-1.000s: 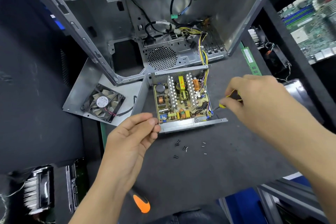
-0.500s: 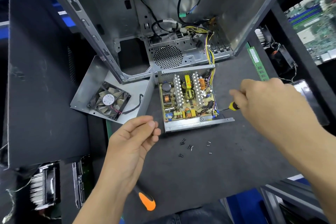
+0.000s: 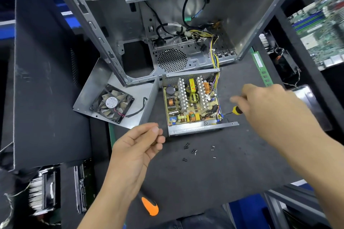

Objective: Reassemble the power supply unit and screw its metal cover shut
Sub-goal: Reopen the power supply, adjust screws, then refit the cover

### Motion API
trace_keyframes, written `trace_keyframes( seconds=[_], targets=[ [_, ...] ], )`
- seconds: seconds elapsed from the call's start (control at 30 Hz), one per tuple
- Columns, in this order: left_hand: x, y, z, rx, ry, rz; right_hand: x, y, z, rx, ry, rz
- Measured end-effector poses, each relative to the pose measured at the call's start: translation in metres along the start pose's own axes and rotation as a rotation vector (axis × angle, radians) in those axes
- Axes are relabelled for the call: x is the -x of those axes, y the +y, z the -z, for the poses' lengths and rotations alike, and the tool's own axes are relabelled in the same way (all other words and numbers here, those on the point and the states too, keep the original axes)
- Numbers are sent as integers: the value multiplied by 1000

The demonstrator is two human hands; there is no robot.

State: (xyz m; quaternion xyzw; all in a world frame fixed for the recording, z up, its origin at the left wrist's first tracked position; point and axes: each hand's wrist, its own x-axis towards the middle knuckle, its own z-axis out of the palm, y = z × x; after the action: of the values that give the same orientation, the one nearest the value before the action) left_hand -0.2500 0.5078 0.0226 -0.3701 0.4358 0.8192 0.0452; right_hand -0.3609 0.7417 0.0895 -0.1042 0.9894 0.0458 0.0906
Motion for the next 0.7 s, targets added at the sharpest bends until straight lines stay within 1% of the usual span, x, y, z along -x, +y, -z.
trace_keyframes(
  seconds=[0.07, 0.1, 0.23, 0.33, 0.4, 0.5, 0.63, 0.7],
  targets=[
    [0, -1, 2, 5, 4, 6, 0, 1, 0, -212, -77, 33],
    [0, -1, 4, 8, 6, 7, 1, 1, 0, -265, -73, 72],
    [1, -2, 6, 13, 17, 11, -5, 4, 3, -276, 27, 100],
    [1, -3, 7, 16, 23, 16, -8, 4, 4, -341, 44, 77],
    [2, -3, 6, 19, 23, 21, -6, 3, 0, -424, 98, 57],
    [3, -3, 5, 17, 20, 33, -4, 6, -9, -581, 232, -17],
    [5, -2, 5, 33, 4, 41, 0, 7, -24, -722, 286, -95],
    [5, 0, 4, 55, -17, 39, 1, 5, -21, -774, 424, -146]
  ],
)
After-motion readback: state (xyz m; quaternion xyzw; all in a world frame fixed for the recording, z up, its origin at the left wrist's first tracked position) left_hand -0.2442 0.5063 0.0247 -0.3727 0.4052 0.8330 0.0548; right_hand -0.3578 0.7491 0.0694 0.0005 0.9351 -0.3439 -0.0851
